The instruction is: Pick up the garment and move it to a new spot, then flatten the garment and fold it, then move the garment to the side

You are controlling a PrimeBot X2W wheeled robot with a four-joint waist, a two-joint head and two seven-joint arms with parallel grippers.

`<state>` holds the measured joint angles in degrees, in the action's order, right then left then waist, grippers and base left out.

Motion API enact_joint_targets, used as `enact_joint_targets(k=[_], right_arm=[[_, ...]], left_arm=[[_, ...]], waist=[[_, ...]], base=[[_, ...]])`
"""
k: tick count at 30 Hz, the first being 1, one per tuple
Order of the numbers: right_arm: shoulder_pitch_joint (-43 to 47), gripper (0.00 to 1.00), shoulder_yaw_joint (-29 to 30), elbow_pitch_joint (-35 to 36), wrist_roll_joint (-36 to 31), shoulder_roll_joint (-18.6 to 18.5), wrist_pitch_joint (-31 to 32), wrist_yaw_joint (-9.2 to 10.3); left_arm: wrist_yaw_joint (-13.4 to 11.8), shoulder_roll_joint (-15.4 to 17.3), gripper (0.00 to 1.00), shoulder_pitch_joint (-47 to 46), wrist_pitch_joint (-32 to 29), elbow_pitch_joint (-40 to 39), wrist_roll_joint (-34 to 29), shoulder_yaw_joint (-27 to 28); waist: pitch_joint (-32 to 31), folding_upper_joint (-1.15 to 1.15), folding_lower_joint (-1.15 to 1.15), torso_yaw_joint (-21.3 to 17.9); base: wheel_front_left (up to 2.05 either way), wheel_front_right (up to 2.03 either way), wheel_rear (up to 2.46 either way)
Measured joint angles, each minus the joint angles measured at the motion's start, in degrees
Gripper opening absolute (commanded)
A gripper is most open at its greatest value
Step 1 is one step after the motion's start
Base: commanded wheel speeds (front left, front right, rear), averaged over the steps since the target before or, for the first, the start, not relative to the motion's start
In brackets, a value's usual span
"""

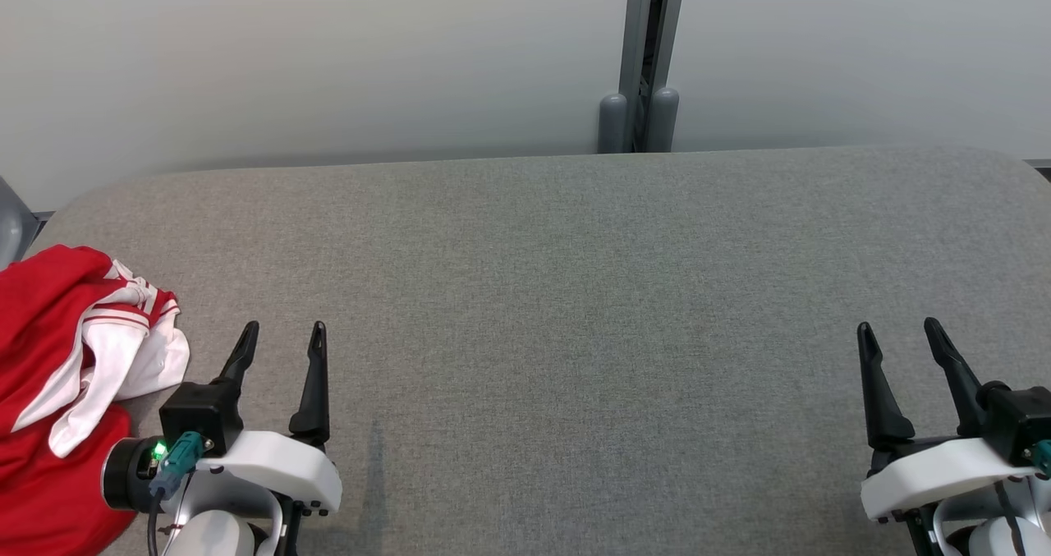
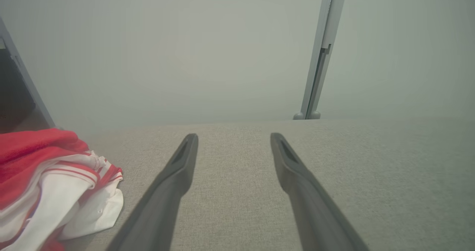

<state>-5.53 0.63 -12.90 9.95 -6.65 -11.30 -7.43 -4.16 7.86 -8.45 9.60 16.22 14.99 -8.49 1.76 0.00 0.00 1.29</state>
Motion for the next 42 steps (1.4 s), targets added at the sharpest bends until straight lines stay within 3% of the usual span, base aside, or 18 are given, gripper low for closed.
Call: enact_joint_targets(k=[25,31,42], right_arm=[[0.9,1.0,0.8,1.1,-0.2,0.2,0.2,0.0],[1.1,1.0,-0.1,2.5,-0.1,0.1,0.7,0.0],[-0.7,1.0,-4.9,3.8,0.7,0.4,1.5,-0.01]], left_arm=[[-1.0,0.4,1.0,-1.3,0.1,1.7,-1.1,-1.0],[-1.2,0.2,1.0,-1.9,0.5,1.7,-0.6,-1.0],[-1.7,0.3,1.0,-2.5,2.0,3.2,1.7,0.5]], waist=[[0.1,0.0,0.0,1.5],[0.5,0.0,0.0,5.0],[1.1,0.0,0.0,16.6]], base=[[0.0,0.0,0.0],[0.0,0.0,0.0],[0.0,0.0,0.0]])
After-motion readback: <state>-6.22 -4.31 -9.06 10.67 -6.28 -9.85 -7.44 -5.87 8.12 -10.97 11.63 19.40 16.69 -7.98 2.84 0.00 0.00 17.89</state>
